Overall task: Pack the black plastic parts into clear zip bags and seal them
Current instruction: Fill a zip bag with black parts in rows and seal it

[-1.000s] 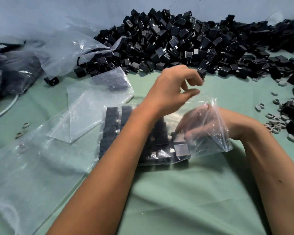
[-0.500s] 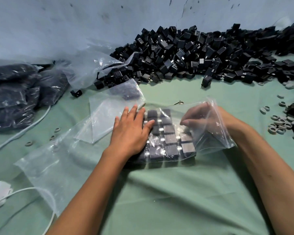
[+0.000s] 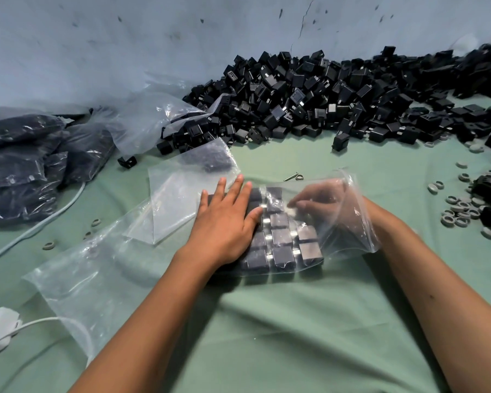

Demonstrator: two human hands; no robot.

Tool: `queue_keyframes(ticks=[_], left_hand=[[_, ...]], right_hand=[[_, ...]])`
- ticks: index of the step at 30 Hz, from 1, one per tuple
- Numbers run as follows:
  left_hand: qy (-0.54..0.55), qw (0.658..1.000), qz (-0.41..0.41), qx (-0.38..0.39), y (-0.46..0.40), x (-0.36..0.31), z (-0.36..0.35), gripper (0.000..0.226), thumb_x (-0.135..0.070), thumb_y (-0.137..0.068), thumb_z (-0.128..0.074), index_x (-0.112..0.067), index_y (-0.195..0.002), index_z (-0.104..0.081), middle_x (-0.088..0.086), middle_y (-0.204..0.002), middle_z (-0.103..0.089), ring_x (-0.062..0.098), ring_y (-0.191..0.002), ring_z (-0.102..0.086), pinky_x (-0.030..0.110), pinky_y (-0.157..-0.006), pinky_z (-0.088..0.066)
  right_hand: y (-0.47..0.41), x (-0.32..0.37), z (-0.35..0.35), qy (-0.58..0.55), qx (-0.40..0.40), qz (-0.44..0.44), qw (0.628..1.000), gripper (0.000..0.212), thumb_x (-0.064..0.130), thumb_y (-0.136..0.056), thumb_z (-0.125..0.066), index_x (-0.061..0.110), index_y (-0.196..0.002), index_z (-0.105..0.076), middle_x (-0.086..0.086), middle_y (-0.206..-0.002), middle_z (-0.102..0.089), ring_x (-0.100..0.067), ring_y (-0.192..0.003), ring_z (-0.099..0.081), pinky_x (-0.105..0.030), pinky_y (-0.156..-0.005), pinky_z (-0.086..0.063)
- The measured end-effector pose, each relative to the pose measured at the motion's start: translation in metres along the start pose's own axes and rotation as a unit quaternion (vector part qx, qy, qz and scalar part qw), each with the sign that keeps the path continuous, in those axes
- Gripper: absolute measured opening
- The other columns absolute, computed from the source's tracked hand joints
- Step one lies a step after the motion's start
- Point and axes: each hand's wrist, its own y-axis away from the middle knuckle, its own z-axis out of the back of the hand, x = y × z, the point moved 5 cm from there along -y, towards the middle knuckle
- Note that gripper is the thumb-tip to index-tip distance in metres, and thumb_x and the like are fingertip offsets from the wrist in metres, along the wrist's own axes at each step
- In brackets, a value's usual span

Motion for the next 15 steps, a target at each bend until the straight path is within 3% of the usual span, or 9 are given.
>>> queue_keyframes(ticks=[3,6,8,10,13,15], left_hand=[[-0.001,0.999,-0.036,0.014,-0.003,-0.012,-0.001,0.069,-0.062,-0.103,-0.008,-0.031,-0.163,0.003,-0.014,-0.169,0.012,0.013,-0.156,0.018,0.048,-0.128,0.008],[0.012,0.998,-0.056,0.008,-0.004,-0.016,-0.001,0.064,-0.057,-0.106,-0.015,-0.030,-0.164,-0.010,-0.011,-0.171,-0.005,0.012,-0.158,0.003,0.044,-0.129,0.002],[0.032,0.997,-0.061,-0.022,-0.004,-0.015,0.004,0.059,-0.053,-0.108,-0.020,-0.029,-0.161,-0.025,-0.007,-0.168,-0.024,0.014,-0.157,-0.012,0.042,-0.129,-0.003],[0.047,0.996,-0.064,-0.035,-0.007,-0.014,0.009,0.056,-0.051,-0.107,-0.023,-0.027,-0.157,-0.033,-0.005,-0.163,-0.036,0.015,-0.154,-0.021,0.042,-0.129,-0.006],[0.069,0.995,-0.071,-0.022,-0.013,-0.018,0.011,0.058,-0.051,-0.107,-0.025,-0.025,-0.159,-0.028,-0.002,-0.165,-0.033,0.017,-0.156,-0.019,0.041,-0.129,-0.007],[0.079,0.993,-0.081,-0.011,-0.017,-0.022,0.011,0.059,-0.051,-0.107,-0.026,-0.025,-0.161,-0.025,-0.001,-0.166,-0.030,0.018,-0.156,-0.018,0.041,-0.129,-0.010]], right_hand=[[-0.001,-0.001,-0.004,0.000,0.005,-0.016,1.000,0.018,0.014,-0.099,-0.064,0.005,-0.109,-0.076,-0.014,-0.097,-0.077,-0.031,-0.090,-0.076,-0.051,-0.083,-0.062],[-0.002,-0.003,-0.004,0.019,0.004,-0.009,1.000,0.019,0.013,-0.100,-0.063,0.003,-0.108,-0.076,-0.013,-0.095,-0.076,-0.029,-0.087,-0.075,-0.045,-0.080,-0.063],[-0.007,-0.006,0.000,0.029,-0.026,-0.006,0.999,0.016,0.010,-0.101,-0.062,0.004,-0.105,-0.076,-0.007,-0.088,-0.075,-0.026,-0.079,-0.073,-0.035,-0.075,-0.063],[-0.011,-0.008,0.000,0.050,-0.038,0.003,0.998,0.016,0.006,-0.102,-0.059,0.010,-0.111,-0.073,0.006,-0.084,-0.069,-0.012,-0.074,-0.068,-0.023,-0.070,-0.060],[-0.015,-0.018,-0.005,0.041,-0.056,0.003,0.998,0.027,-0.001,-0.101,-0.058,0.012,-0.122,-0.067,0.004,-0.098,-0.068,-0.007,-0.089,-0.064,-0.023,-0.086,-0.054],[-0.017,-0.021,-0.006,0.025,-0.057,-0.001,0.998,0.032,-0.006,-0.100,-0.056,0.003,-0.129,-0.065,-0.006,-0.113,-0.065,-0.001,-0.096,-0.059,-0.013,-0.090,-0.047]])
